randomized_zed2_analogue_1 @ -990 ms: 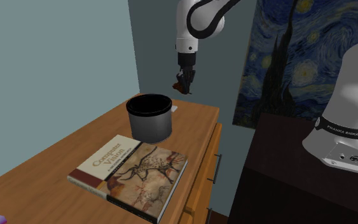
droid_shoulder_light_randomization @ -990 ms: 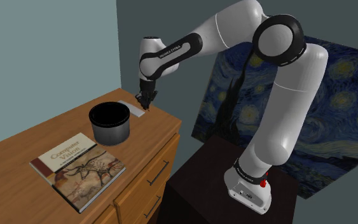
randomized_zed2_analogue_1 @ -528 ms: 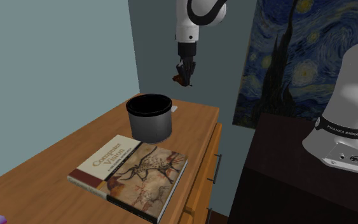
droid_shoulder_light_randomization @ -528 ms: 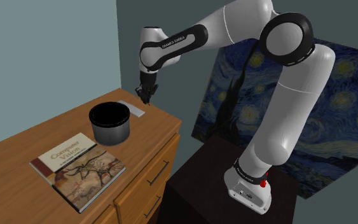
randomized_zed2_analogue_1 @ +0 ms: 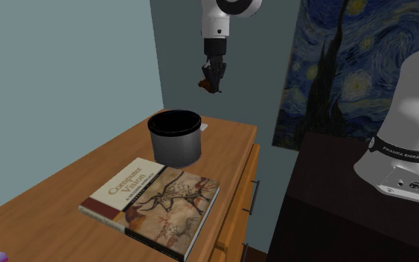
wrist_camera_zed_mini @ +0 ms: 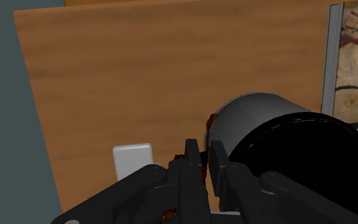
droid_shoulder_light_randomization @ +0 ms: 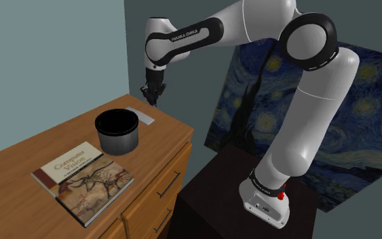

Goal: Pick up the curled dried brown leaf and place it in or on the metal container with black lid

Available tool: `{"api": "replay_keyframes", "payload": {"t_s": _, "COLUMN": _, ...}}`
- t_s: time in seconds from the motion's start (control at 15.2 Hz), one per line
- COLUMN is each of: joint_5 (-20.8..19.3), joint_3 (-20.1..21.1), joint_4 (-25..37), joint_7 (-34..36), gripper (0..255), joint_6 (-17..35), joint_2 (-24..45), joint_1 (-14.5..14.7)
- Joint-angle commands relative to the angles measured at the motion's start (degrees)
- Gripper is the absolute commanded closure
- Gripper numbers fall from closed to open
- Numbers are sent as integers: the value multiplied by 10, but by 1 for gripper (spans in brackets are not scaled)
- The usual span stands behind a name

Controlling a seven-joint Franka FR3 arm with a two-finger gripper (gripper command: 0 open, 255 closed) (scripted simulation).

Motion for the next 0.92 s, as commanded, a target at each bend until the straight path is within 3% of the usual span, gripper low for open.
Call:
{"api": "replay_keyframes", "payload": {"t_s": 0.0, "joint_5": -4, "joint_3": 7, "joint_4": 35, "joint_7": 19, "gripper": 255, "joint_6": -9, "joint_2": 25, "joint_1": 11}}
{"api": "replay_keyframes", "payload": {"t_s": 0.66, "joint_5": -36, "joint_3": 28, "joint_4": 287, "joint_7": 117, "gripper": 255, "joint_6": -84, "joint_2": 199, "joint_1": 82}}
{"api": "replay_keyframes", "payload": {"t_s": 0.86, "joint_5": -37, "joint_3": 27, "joint_4": 273, "joint_7": 117, "gripper": 255, "joint_6": -64, "joint_2": 205, "joint_1": 83}}
